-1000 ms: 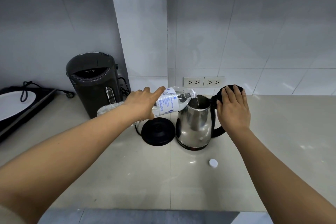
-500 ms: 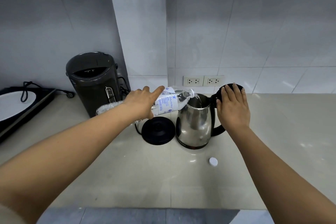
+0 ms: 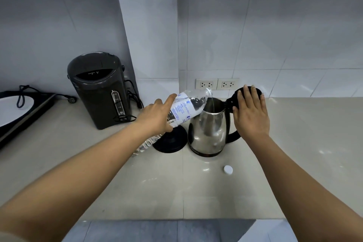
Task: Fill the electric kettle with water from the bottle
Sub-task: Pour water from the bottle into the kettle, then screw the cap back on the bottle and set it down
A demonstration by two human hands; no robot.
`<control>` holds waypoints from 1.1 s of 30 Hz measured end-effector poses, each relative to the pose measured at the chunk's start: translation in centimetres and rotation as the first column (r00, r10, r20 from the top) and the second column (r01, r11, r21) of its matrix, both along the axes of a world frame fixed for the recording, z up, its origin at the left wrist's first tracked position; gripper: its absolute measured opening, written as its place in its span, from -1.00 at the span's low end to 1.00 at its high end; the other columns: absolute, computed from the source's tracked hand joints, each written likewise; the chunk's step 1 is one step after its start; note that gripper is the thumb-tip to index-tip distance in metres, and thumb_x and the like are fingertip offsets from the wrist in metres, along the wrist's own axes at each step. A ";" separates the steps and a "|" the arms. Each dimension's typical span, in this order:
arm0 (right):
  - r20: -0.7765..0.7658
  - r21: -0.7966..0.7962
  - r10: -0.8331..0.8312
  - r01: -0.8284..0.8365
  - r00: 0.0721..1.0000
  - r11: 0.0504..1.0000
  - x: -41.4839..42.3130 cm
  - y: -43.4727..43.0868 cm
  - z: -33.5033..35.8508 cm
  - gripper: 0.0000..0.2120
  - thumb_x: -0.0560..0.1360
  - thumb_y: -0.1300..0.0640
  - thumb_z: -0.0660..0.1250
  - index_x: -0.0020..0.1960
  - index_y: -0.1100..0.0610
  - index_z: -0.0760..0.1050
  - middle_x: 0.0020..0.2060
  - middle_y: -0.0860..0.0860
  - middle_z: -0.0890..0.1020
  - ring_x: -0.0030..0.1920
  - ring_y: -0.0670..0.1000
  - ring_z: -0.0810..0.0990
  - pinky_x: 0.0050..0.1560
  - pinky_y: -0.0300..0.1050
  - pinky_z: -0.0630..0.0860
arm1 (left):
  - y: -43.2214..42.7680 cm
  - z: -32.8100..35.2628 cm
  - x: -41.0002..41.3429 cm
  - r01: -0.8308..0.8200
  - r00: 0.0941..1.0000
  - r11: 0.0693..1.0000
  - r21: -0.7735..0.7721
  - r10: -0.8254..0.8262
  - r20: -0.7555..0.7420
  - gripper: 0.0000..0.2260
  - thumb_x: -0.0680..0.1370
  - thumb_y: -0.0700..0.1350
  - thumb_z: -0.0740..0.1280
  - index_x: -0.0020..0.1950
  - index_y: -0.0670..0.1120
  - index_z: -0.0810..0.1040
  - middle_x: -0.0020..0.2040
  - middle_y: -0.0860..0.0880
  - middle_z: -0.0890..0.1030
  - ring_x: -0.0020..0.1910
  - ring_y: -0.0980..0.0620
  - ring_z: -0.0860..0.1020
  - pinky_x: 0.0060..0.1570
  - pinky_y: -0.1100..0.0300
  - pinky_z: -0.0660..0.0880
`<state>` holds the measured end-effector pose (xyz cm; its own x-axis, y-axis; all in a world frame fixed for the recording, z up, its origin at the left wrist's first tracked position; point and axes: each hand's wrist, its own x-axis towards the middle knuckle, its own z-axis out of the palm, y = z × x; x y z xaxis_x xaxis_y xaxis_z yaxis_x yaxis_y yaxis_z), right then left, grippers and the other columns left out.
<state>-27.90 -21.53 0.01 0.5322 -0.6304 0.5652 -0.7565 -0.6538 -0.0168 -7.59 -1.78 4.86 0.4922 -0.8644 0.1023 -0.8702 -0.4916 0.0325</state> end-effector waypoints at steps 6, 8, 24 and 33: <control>-0.010 0.026 0.000 0.001 1.000 1.000 -0.6 0.7 -0.2 -0.41 0.55 -0.04 -0.14 0.51 0.18 0.18 0.53 0.09 0.15 0.55 0.07 -0.01 0.53 0.05 -0.10 | 0.2 -3.0 -2.5 -0.067 0.951 0.971 -0.228 -0.007 -0.309 -0.07 0.34 0.07 0.51 0.52 0.10 -0.03 0.19 -0.14 0.46 0.11 -0.25 0.51 -0.02 0.03 0.45; -0.016 0.031 0.005 -0.004 1.000 1.000 -0.8 1.0 -0.3 -0.41 0.56 -0.04 -0.14 0.53 0.18 0.14 0.54 0.08 0.11 0.55 0.06 -0.04 0.53 0.04 -0.12 | 0.1 -3.9 -3.4 -0.087 0.936 0.952 -0.295 -0.023 -0.352 -0.07 0.33 0.08 0.52 0.51 0.08 -0.02 0.21 -0.13 0.46 0.13 -0.23 0.52 -0.01 0.02 0.45; -0.094 0.213 0.170 -0.147 0.981 0.966 -5.3 5.0 -8.1 -0.53 0.62 0.05 0.06 0.49 0.20 0.24 0.48 0.10 0.29 0.47 0.09 0.26 0.46 -0.04 0.15 | -0.8 -8.2 -9.1 -0.201 0.824 0.803 -0.561 -0.171 -0.541 0.04 0.23 0.08 0.63 0.52 -0.02 0.06 0.38 -0.04 0.41 0.29 -0.05 0.47 0.15 0.01 0.50; -0.403 0.493 0.175 0.052 0.898 0.868 -5.7 6.1 -13.2 -0.52 0.59 -0.06 0.11 0.45 0.09 0.25 0.20 0.15 0.47 0.15 0.19 0.47 0.12 0.01 0.36 | 0.7 -9.5 -10.5 -0.264 0.788 0.800 -0.538 -0.142 -0.598 0.09 0.20 0.05 0.66 0.53 -0.08 0.05 0.42 -0.05 0.37 0.34 0.06 0.41 0.19 0.30 0.38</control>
